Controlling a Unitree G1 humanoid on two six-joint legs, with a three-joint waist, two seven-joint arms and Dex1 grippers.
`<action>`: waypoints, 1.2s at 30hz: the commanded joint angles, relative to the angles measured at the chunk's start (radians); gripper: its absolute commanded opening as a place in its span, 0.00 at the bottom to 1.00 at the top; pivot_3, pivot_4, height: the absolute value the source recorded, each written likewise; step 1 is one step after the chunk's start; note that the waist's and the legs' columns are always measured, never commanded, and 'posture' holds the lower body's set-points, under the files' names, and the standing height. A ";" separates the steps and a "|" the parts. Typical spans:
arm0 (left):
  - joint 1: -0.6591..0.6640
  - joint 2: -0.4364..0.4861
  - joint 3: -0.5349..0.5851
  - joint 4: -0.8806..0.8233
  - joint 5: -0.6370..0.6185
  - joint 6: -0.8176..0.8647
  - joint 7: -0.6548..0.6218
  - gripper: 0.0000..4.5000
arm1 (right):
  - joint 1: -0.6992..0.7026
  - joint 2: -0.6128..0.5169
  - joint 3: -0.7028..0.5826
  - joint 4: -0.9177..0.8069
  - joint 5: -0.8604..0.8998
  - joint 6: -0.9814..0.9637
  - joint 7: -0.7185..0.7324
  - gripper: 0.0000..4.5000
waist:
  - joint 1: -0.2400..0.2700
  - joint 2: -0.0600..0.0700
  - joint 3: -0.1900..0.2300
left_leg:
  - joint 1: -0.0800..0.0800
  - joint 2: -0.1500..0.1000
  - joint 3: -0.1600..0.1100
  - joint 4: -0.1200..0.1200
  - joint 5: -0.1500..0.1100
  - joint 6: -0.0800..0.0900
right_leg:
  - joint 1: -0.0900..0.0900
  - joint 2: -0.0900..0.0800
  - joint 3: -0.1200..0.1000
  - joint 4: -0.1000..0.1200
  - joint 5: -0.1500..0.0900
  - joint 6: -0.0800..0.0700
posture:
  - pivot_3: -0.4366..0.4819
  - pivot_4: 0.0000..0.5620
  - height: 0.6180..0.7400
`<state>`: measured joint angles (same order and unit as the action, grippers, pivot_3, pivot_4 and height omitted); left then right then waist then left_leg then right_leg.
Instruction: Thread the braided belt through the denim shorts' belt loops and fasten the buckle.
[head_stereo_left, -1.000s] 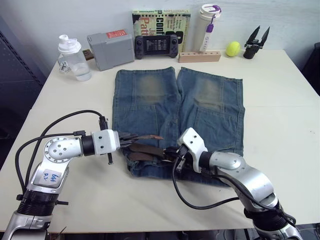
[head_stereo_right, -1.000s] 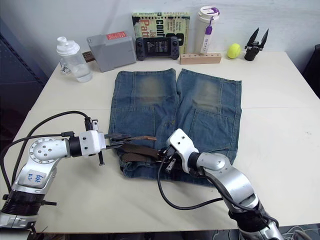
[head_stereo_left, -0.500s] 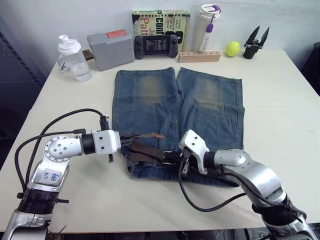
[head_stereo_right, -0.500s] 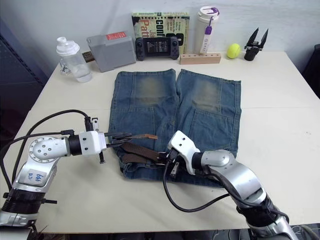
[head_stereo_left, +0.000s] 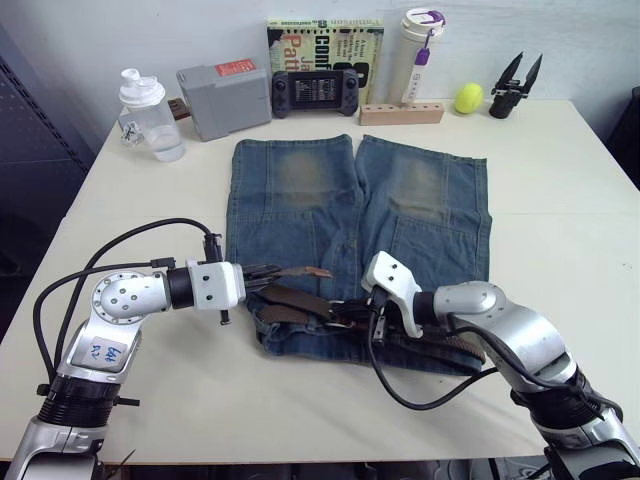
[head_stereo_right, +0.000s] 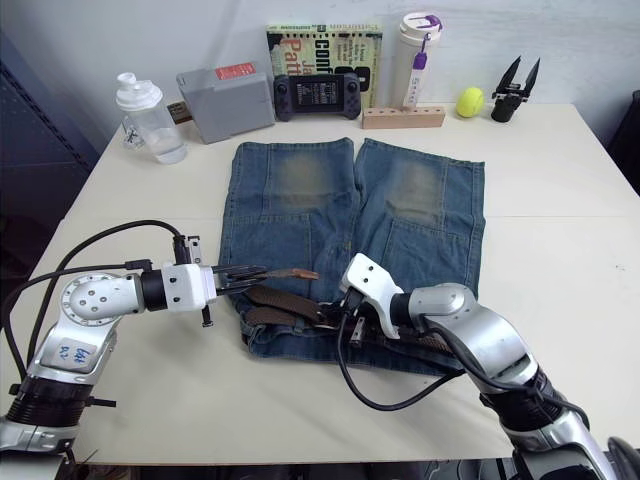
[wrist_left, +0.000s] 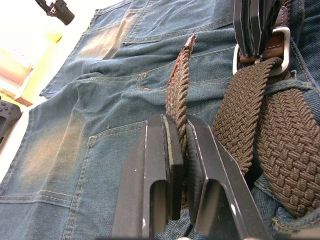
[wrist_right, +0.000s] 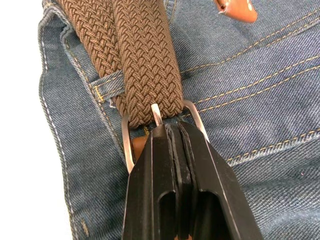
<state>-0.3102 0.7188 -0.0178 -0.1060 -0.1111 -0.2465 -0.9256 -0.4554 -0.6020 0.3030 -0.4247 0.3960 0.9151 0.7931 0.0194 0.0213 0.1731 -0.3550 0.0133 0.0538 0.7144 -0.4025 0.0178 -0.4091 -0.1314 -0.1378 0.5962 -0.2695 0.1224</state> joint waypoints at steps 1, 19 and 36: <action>-0.012 0.003 0.016 -0.028 0.001 -0.019 0.019 0.00 | -0.005 -0.014 -0.022 -0.016 0.015 0.008 0.010 0.02 | 0.000 0.000 0.000 | 0.000 0.000 0.000 0.000 0.000 0.000 | 0.000 0.000 0.000 0.000 0.000 0.000 | 0.48 0.27 0.88; -0.028 -0.005 0.006 -0.034 0.006 -0.008 0.039 0.00 | -0.043 0.023 0.087 0.030 -0.049 -0.006 -0.006 0.02 | -0.006 0.000 0.000 | 0.000 0.000 0.000 0.000 0.000 0.000 | 0.000 0.000 0.000 0.001 0.000 0.000 | 0.48 0.27 0.88; -0.069 -0.031 -0.013 -0.011 0.024 -0.013 0.042 0.00 | -0.101 0.021 0.157 0.018 -0.081 0.030 0.023 0.02 | -0.022 -0.001 -0.001 | 0.000 0.001 0.000 0.000 0.000 0.000 | 0.000 0.000 0.000 0.001 0.000 0.000 | 0.48 0.27 0.88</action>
<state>-0.3708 0.6876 -0.0333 -0.1055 -0.0849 -0.2480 -0.8943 -0.5630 -0.5817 0.4449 -0.4055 0.3094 0.9242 0.8035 -0.0027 0.0205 0.1725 -0.3545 0.0137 0.0539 0.7141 -0.4025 0.0178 -0.4093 -0.1311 -0.1378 0.5969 -0.2695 0.1224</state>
